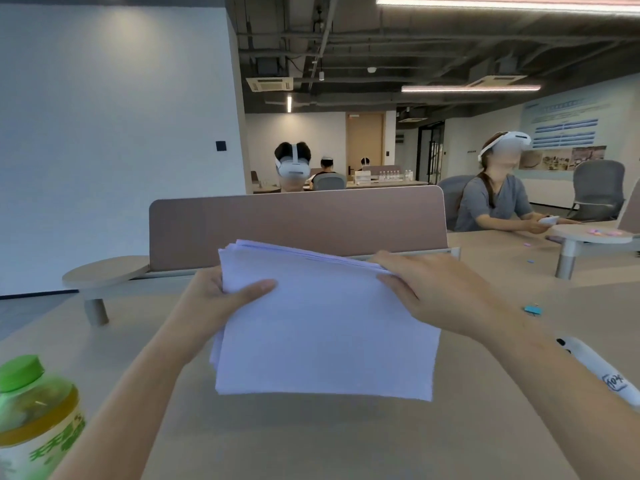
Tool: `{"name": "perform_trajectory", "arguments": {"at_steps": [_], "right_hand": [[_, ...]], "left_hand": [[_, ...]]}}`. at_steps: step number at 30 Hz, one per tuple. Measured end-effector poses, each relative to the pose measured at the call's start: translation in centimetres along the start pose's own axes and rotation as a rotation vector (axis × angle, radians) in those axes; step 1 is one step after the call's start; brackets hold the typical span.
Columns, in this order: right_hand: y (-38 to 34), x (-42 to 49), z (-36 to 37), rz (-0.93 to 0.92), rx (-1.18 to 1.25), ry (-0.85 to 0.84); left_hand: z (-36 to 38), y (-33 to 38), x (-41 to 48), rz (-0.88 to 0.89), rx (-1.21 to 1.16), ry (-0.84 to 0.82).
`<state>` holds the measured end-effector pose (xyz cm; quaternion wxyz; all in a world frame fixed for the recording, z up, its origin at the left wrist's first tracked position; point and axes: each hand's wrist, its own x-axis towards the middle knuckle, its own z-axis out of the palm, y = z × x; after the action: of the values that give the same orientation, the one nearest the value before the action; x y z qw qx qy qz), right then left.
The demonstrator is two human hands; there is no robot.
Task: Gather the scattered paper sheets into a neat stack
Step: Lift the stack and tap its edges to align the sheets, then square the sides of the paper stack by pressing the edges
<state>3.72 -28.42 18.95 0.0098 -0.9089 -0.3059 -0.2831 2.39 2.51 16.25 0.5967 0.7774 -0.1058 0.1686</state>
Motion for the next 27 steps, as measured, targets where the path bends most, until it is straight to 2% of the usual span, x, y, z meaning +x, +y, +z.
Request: {"name": "perform_trajectory", "arguments": {"at_steps": [2, 4, 5, 8, 9, 10, 12, 15, 17, 21, 25, 27], "right_hand": [[1.1, 0.3, 0.4, -0.04, -0.044, 0.18], [2.8, -0.4, 2.1, 0.07, 0.07, 0.371], [3.7, -1.1, 3.5, 0.204, 0.268, 0.409], [4.1, -2.1, 6.9, 0.637, 1.164, 0.434], [4.0, -2.6, 7.8, 0.656, 1.341, 0.39], [3.4, -2.8, 8.4, 0.637, 1.417, 0.334], [1.8, -2.5, 9.8, 0.667, 1.417, 0.309], [-0.8, -3.9, 12.0, 0.751, 1.373, 0.468], [-2.8, -4.6, 13.7, 0.808, 1.34, 0.516], [-4.6, -5.2, 15.2, 0.79, 1.306, 0.464], [-3.8, -4.9, 14.7, 0.813, 1.255, 0.545], [-3.8, -5.3, 15.2, 0.809, 1.245, 0.496]], "left_hand": [[0.6, -0.9, -0.6, -0.066, -0.133, 0.041], [1.2, -1.9, -1.1, -0.103, -0.213, 0.096], [1.4, -2.4, -1.3, -0.117, -0.227, 0.123], [1.7, -3.5, -1.3, -0.109, -0.274, 0.204], [1.7, -3.7, -1.2, -0.098, -0.286, 0.231], [1.7, -4.1, -1.0, -0.085, -0.283, 0.254], [1.9, -4.9, -0.7, -0.067, -0.235, 0.284], [2.7, -7.4, -1.2, -0.035, -0.132, 0.326], [4.1, -9.4, -2.3, -0.047, -0.111, 0.332], [6.6, -11.6, -3.9, -0.081, -0.096, 0.389], [7.0, -11.1, -3.5, -0.061, -0.107, 0.427], [7.0, -11.7, -3.6, -0.095, -0.11, 0.41]]}}
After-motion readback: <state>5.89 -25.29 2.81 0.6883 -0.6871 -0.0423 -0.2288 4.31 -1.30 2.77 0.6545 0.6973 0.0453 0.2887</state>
